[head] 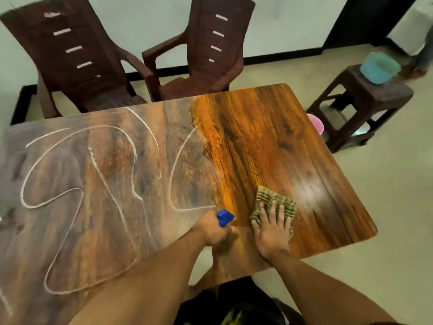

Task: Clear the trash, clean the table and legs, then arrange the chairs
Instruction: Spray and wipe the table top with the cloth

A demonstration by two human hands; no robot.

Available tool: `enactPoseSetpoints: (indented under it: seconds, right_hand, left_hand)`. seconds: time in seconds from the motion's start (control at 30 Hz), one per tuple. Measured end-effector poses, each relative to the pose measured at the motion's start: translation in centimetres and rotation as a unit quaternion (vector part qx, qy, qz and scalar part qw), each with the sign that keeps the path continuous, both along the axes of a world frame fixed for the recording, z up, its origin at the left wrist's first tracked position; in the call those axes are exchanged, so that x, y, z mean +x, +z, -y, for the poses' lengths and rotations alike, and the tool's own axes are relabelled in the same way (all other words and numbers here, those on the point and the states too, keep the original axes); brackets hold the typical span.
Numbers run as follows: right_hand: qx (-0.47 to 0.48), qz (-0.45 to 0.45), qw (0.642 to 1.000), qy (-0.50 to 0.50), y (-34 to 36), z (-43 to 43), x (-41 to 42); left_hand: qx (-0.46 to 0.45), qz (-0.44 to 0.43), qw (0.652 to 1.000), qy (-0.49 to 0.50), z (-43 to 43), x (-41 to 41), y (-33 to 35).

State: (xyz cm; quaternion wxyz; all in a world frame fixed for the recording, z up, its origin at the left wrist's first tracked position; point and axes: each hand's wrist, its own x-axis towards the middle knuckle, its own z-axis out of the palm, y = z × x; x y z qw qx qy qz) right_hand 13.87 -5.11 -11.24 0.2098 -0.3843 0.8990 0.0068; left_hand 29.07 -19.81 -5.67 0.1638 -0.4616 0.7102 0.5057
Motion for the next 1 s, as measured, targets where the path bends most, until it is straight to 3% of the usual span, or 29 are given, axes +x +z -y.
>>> enactPoseSetpoints:
  seconds: [0.17,0.2,0.3,0.33,0.37,0.43,0.53,0.6,0.63,0.67,0.77,0.83,0.9,1.0]
  right_hand:
    - [-0.012,0.029,0.972,0.233,0.6,-3.8,1.2]
    - [-0.006,0.016,0.976,0.217,0.6,-4.4,0.3]
    - [0.036,0.012,0.999,-0.006,0.7,-3.7,0.8]
    - [0.036,0.024,0.998,-0.036,0.8,-2.6,2.1]
    - [0.031,0.028,0.999,-0.003,0.7,-1.7,4.1]
    - [-0.009,0.036,0.981,0.192,0.1,-1.5,8.4]
    - [-0.025,0.02,0.895,0.444,-0.8,-4.0,9.5]
    - [-0.043,0.0,0.858,0.512,-1.1,-5.2,5.7]
    - [-0.048,-0.005,0.862,0.505,-0.8,-6.0,3.7]
    - [-0.043,-0.01,0.888,0.458,-0.7,-6.7,1.9]
    - [-0.004,-0.026,0.988,0.155,0.0,-7.7,0.7]
    - [0.016,-0.017,0.999,0.036,-0.2,-7.1,3.7]
    - [-0.006,-0.005,0.997,0.078,-0.5,-6.5,7.6]
    - [-0.034,0.018,0.961,0.274,-0.9,-6.0,11.0]
  left_hand:
    - [0.032,0.035,0.997,-0.056,-3.5,2.7,0.3]
    - [0.041,0.04,0.997,-0.048,-3.8,3.3,0.2]
    - [0.05,0.047,0.997,-0.029,-4.1,5.0,0.1]
    - [0.05,0.048,0.997,-0.02,-3.9,5.5,0.1]
    - [0.049,0.043,0.998,-0.008,-3.7,5.9,0.1]
    - [0.031,0.022,0.999,0.012,-3.2,6.6,0.2]
    - [-0.012,0.021,0.999,0.022,-2.4,7.2,0.4]
    - [-0.019,0.03,0.999,0.024,-2.2,7.3,0.4]
    - [-0.015,0.038,0.999,0.022,-2.3,7.3,0.4]
    - [-0.008,0.043,0.999,0.022,-2.4,7.3,0.4]
    - [0.015,0.049,0.998,0.044,-3.4,7.5,0.1]
    - [0.02,0.053,0.997,0.056,-4.1,7.8,0.1]
    - [0.016,0.058,0.997,0.056,-4.7,8.0,0.1]
    - [-0.008,0.065,0.996,0.056,-4.9,8.1,0.2]
